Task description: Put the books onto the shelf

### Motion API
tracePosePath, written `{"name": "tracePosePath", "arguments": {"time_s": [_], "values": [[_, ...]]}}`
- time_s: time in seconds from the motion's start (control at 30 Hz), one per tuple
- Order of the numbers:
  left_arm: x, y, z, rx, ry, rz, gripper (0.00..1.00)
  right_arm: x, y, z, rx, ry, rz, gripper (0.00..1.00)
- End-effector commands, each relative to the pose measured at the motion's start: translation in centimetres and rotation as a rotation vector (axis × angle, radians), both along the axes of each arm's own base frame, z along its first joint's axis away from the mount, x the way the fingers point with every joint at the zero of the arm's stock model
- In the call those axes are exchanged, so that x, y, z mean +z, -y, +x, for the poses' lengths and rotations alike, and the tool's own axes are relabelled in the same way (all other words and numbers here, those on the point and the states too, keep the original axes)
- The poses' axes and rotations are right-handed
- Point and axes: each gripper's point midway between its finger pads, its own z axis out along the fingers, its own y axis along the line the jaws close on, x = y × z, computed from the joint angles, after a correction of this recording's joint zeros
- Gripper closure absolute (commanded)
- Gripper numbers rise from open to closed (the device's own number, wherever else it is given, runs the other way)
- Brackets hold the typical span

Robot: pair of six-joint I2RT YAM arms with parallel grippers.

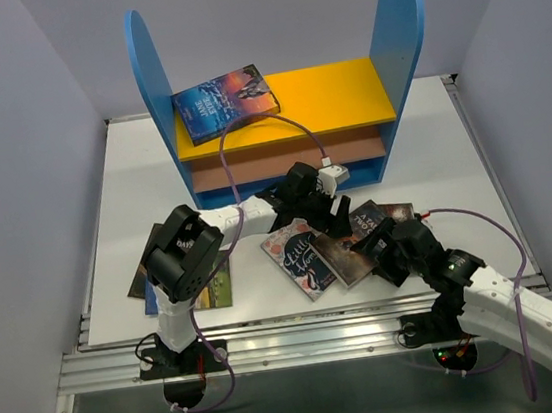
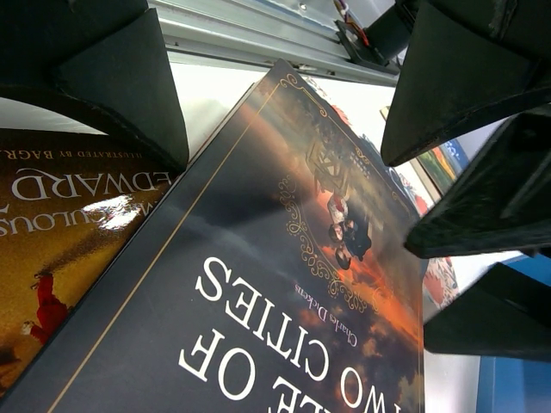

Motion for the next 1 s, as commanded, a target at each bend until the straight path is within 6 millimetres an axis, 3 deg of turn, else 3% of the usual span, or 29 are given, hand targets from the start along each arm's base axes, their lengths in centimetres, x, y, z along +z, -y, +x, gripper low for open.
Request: {"name": "tracePosePath", "arguments": {"time_s": [0.0, 0.13, 0.37, 0.57, 0.67, 0.7, 0.77, 0.87, 0.9, 0.93, 0.97], "values": [[-2.7, -2.1, -1.9, 0.062, -0.140, 0.089, 0.14, -1.0, 0.2, -0.4, 0.015, -0.021, -0.030, 0.01], [-5.3, -2.6, -2.8, 0.055, -0.193, 0.126, 0.16, -0.9, 0.2, -0.5, 0.023, -0.015, -0.032, 0.01], [-4.3, -1.8, -4.1, -0.006, -0.216, 0.059, 0.16, -0.8, 0.3, -0.3, 0.026, -0.014, -0.046, 0.02], [-4.5, -1.3, -7.6, -0.096, -0.309, -0.014, 0.23, -0.8, 0.6, 0.1, 0.010, -0.001, -0.065, 0.06], [-4.7, -1.5, -8.5, -0.105, -0.345, -0.027, 0.37, -0.7, 0.8, 0.2, 0.008, 0.006, -0.076, 0.07], [-4.7, -1.6, -8.7, -0.107, -0.349, -0.029, 0.48, -0.8, 0.7, 0.2, 0.008, 0.005, -0.077, 0.08], [-3.7, -1.3, -8.8, -0.107, -0.351, -0.057, 0.66, -1.0, 0.8, 0.1, 0.011, -0.004, -0.084, 0.08], [-1.8, -0.9, -8.4, -0.102, -0.327, -0.095, 0.82, -1.0, 0.8, 0.1, 0.015, -0.004, -0.087, 0.08], [-1.2, -0.8, -8.3, -0.097, -0.325, -0.104, 0.93, -1.0, 0.8, 0.1, 0.015, -0.002, -0.088, 0.08], [-0.1, -0.6, -8.0, -0.092, -0.303, -0.124, 1.00, -0.9, 0.8, 0.2, 0.016, 0.002, -0.086, 0.08], [0.3, -0.6, -7.9, -0.086, -0.299, -0.125, 1.00, -0.8, 0.8, 0.2, 0.018, 0.007, -0.088, 0.08]]}}
